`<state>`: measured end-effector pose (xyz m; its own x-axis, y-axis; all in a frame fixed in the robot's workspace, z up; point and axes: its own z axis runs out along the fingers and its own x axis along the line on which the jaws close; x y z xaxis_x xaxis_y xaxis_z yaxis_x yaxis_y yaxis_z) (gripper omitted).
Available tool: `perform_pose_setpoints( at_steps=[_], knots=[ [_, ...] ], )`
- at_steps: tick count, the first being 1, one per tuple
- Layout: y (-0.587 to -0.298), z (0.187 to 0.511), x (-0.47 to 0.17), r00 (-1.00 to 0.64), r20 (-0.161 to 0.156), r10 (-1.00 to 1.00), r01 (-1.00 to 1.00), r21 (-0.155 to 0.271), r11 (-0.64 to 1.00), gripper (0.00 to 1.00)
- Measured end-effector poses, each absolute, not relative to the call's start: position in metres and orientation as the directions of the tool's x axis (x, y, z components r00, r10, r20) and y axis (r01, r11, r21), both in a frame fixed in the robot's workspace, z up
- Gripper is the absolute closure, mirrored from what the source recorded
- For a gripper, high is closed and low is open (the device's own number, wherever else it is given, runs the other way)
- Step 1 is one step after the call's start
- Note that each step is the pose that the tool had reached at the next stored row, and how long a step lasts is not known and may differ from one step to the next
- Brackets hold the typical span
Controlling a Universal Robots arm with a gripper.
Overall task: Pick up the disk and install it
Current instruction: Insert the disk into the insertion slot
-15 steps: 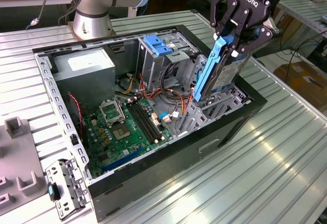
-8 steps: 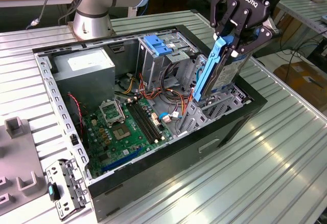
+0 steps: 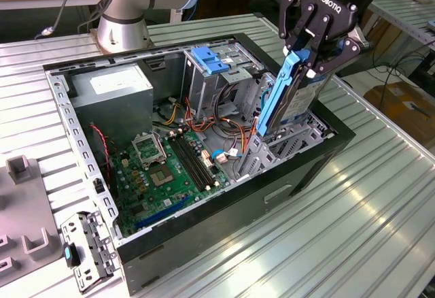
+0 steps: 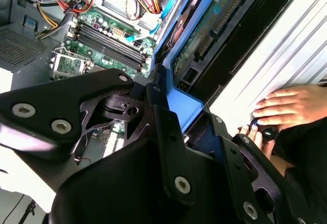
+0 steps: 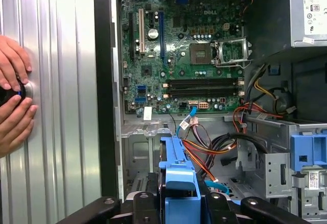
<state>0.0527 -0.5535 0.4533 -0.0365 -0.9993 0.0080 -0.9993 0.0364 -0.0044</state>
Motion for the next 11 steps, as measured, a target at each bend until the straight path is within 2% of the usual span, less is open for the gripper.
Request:
perform_pose_setpoints(
  at_steps=[11],
  knots=[
    [-0.5537, 0.4449, 0.0529, -0.033, 0.008, -0.999, -0.999, -0.004, 0.033, 0.63]
  ],
)
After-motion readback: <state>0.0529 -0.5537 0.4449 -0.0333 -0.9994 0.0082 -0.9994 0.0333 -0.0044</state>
